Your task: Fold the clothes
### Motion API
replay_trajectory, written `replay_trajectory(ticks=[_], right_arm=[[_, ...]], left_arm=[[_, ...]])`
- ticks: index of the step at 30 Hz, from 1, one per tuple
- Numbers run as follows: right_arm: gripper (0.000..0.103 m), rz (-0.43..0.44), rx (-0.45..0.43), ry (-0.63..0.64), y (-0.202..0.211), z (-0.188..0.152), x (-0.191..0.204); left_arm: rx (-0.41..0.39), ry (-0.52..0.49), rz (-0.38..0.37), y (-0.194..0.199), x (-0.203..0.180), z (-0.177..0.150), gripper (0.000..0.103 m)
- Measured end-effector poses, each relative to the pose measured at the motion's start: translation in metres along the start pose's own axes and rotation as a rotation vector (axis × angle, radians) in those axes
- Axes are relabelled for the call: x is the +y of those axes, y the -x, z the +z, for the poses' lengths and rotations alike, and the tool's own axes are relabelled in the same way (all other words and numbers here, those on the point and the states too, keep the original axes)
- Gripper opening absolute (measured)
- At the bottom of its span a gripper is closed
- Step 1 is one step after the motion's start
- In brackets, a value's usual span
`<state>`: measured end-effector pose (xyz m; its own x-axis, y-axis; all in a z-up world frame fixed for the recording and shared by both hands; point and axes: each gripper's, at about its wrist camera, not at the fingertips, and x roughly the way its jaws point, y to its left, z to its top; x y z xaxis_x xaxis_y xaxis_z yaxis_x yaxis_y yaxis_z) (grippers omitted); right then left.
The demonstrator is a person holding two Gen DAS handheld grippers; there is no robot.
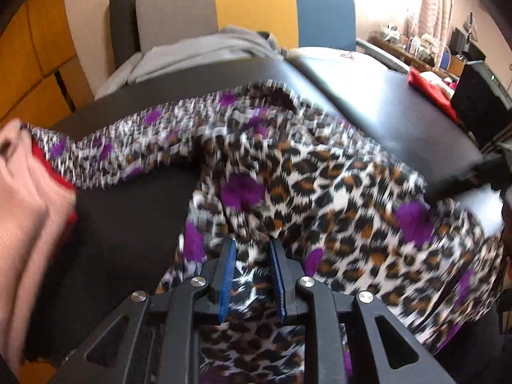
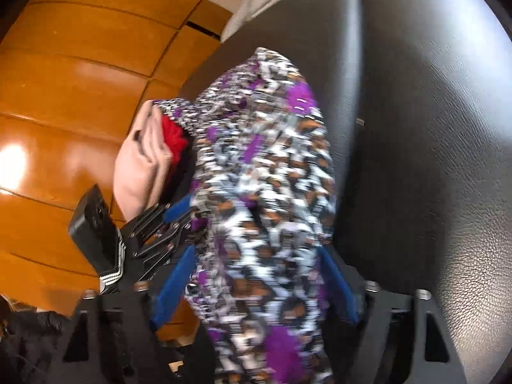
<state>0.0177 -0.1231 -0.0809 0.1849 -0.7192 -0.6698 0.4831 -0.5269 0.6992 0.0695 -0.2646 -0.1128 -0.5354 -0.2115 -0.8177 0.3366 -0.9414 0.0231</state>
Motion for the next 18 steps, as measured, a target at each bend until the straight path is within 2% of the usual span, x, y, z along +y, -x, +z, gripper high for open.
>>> replay_trajectory(ticks=[2, 3, 5, 7, 9, 10, 11, 12, 14, 15, 16, 17, 18], right_arm=[[0.020, 0.070, -0.001, -0.075, -0.001, 0.000, -0.009], [0.015, 0.104, -0.001, -0.113, -0.002, 0.000, -0.013], [0.013, 0.039, -0.002, -0.074, -0.004, 0.004, -0.003], [0.011, -0.176, -0.023, 0.076, -0.003, 0.019, 0.020], [0.006, -0.490, -0.082, 0.283, 0.004, 0.048, 0.043], [0.006, -0.675, -0.124, 0.382, 0.009, 0.066, 0.049], [0.005, -0.809, -0.160, 0.436, 0.017, 0.085, 0.048], [0.005, -0.875, -0.186, 0.431, 0.029, 0.102, 0.042], [0.006, -0.905, -0.262, 0.342, 0.059, 0.129, 0.034], [0.010, -0.822, -0.281, 0.303, 0.072, 0.131, 0.033], [0.010, -0.694, -0.290, 0.270, 0.082, 0.127, 0.033], [0.015, -0.566, -0.297, 0.236, 0.093, 0.124, 0.033], [0.032, -0.467, -0.264, 0.230, 0.094, 0.109, 0.034]], left_arm=[[-0.002, 0.018, -0.009, 0.002, 0.006, -0.006, 0.023], [-0.001, 0.032, -0.018, 0.004, 0.010, -0.008, 0.024], [0.004, 0.075, -0.045, 0.006, 0.017, -0.010, 0.025], [0.017, 0.101, -0.069, 0.005, 0.018, -0.009, 0.025], [0.032, 0.093, -0.068, 0.002, 0.011, -0.005, 0.025], [0.039, 0.087, -0.066, 0.001, 0.008, -0.003, 0.025], [0.051, 0.071, -0.053, 0.002, 0.002, -0.004, 0.025], [0.064, 0.050, -0.036, 0.005, -0.004, -0.005, 0.025], [0.075, 0.006, -0.022, 0.011, -0.010, -0.013, 0.025], [0.076, -0.011, -0.008, 0.015, -0.011, -0.019, 0.026], [0.077, -0.015, 0.006, 0.017, -0.008, -0.024, 0.030], [0.080, -0.004, 0.019, 0.020, -0.001, -0.030, 0.033], [0.087, 0.008, 0.029, 0.021, 0.005, -0.033, 0.039]])
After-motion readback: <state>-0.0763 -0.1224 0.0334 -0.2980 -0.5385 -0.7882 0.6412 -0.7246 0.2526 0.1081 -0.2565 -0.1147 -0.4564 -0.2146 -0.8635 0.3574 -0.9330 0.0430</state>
